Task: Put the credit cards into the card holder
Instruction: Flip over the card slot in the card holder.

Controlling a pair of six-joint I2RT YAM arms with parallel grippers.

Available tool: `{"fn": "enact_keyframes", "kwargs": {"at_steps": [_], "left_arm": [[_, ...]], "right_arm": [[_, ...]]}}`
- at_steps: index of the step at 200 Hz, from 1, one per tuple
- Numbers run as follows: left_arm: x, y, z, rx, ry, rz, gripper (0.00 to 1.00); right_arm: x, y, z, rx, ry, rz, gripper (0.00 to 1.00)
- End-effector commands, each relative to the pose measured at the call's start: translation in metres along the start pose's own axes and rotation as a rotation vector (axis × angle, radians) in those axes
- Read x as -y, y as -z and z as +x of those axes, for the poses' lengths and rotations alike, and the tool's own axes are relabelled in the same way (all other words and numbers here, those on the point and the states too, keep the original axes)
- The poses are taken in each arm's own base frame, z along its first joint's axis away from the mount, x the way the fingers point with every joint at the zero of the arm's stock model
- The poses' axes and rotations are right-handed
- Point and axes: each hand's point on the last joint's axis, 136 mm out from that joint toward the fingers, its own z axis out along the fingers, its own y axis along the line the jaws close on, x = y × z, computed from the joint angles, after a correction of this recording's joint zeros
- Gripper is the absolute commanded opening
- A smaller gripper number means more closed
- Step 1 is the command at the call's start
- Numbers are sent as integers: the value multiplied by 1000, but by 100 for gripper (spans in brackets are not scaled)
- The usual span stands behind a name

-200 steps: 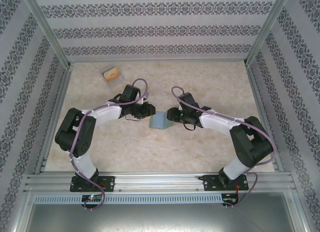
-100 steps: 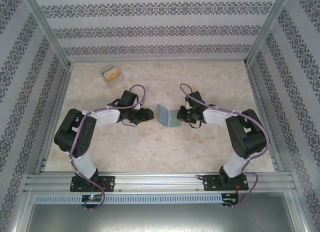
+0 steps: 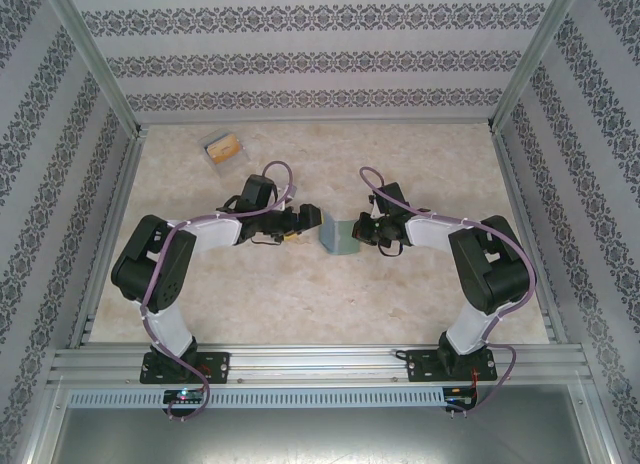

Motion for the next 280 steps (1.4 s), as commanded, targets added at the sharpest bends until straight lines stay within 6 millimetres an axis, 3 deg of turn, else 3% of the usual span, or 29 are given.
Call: {"fn": "enact_keyframes", "kwargs": {"at_steps": [1,54,74,88,100,116,155,197,259,280], "left_arm": [[3,-4,-7,-4,-21,-3,100],[-12,-20,-2,-30,-28,-46,66],[-17,-22,0,-45,-33,-68,41],[-16,-22,0,-43,-40,-66,30],[-14,-19,-2,-25,-53,-59,30],[-5,-14,-5,7,-82,-36,38],[12,-4,-8,35,-127,15,36],[14,-5,-6,28,-129,33,27],[4,-9,-3,10,-125,-7,1],[5,-8,-5,8,-127,-6,0]], "right_arm": [[-2,-6,8,-31,2,-8,0],[-6,-9,8,-36,17,-12,0],[-5,-10,8,-39,19,-8,0],[-8,-10,9,-43,11,-21,0],[-10,-9,8,-41,16,-27,0],[-8,-9,8,-39,19,-16,0],[-12,-9,9,-50,21,-27,0],[-13,-14,10,-60,13,-35,0],[-16,-12,10,-62,12,-41,0],[-17,-13,12,-68,7,-45,0]]}}
